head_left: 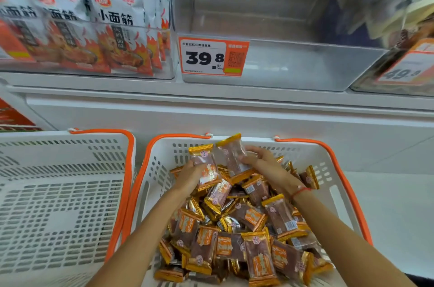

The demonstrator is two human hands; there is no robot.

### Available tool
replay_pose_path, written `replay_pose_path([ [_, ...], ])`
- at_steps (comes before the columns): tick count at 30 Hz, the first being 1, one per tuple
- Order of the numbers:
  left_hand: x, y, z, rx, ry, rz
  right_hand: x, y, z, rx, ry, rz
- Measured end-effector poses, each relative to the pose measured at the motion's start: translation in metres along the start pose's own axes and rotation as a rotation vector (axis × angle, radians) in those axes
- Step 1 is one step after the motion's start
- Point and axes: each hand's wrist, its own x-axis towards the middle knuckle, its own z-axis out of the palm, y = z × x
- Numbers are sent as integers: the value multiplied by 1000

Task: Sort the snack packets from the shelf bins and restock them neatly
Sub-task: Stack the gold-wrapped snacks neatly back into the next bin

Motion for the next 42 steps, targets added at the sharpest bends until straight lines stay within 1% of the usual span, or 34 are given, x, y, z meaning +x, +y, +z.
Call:
replay_pose_path([
  [1,-4,1,1,-16,-5,10,-7,-6,7,-4,42,-87],
  [3,-15,6,4,-96,-41,-1,-19,-16,23,-96,132,-249],
  [5,-29,7,8,-145,-75,44,-32,-19,36,-164,162,-350],
  [7,-43,9,10,-212,-78,101,-43,-22,43,-79,95,-349],
  [9,-55,11,12,-342,-80,89,-51,-26,46,-44,25,-313],
  [11,-66,12,15,-427,-97,70,-57,-26,48,-117,44,-352],
  [13,-73,11,19,-430,-111,91,-60,-25,49,-146,107,-427],
  [15,-76,8,23,-375,-113,150,-64,-23,51,-135,168,-425],
  [17,-73,2,25,-315,-120,202,-65,-18,51,-137,203,-365],
  [18,-68,-3,26,-292,-115,201,-64,-16,50,-141,202,-321],
  [21,-60,-8,26,-220,-84,227,-59,-4,37,-47,80,-208],
  [22,-55,-10,22,-199,-72,212,-56,4,29,-54,31,-155],
  [23,-49,-13,16,-226,-60,180,-55,12,20,-147,-31,-117],
  [24,-44,-15,10,-280,-40,135,-53,25,11,-367,-130,-96],
  [26,-43,-20,1,-415,-40,64,-52,52,0,-853,-434,-51],
  [27,-41,-24,-4,-467,-54,35,-55,64,-2,-1034,-577,-19],
  [28,-42,-27,-6,-508,-60,12,-60,74,-2,-1160,-657,16],
  [29,-44,-28,-9,-529,-85,15,-65,81,0,-1242,-658,55],
  [30,-48,-29,-10,-541,-97,19,-70,87,2,-1295,-601,51],
  [32,-56,-28,-11,-499,-148,43,-77,91,7,-1345,-476,-30],
  [33,-60,-29,-10,-444,-150,52,-79,90,8,-1335,-458,-57],
  [34,-63,-29,-10,-387,-160,67,-80,90,7,-1281,-463,-43],
  [35,-67,-31,-9,-325,-147,84,-82,83,5,-1173,-469,-23],
  [37,-72,-32,-7,-196,-99,104,-87,63,-2,-874,-457,-4],
  [40,-84,-26,-4,-44,-90,85,-102,12,0,-442,-359,-112],
  [42,-89,-21,1,-9,-71,102,-111,-18,9,-244,-279,-170],
])
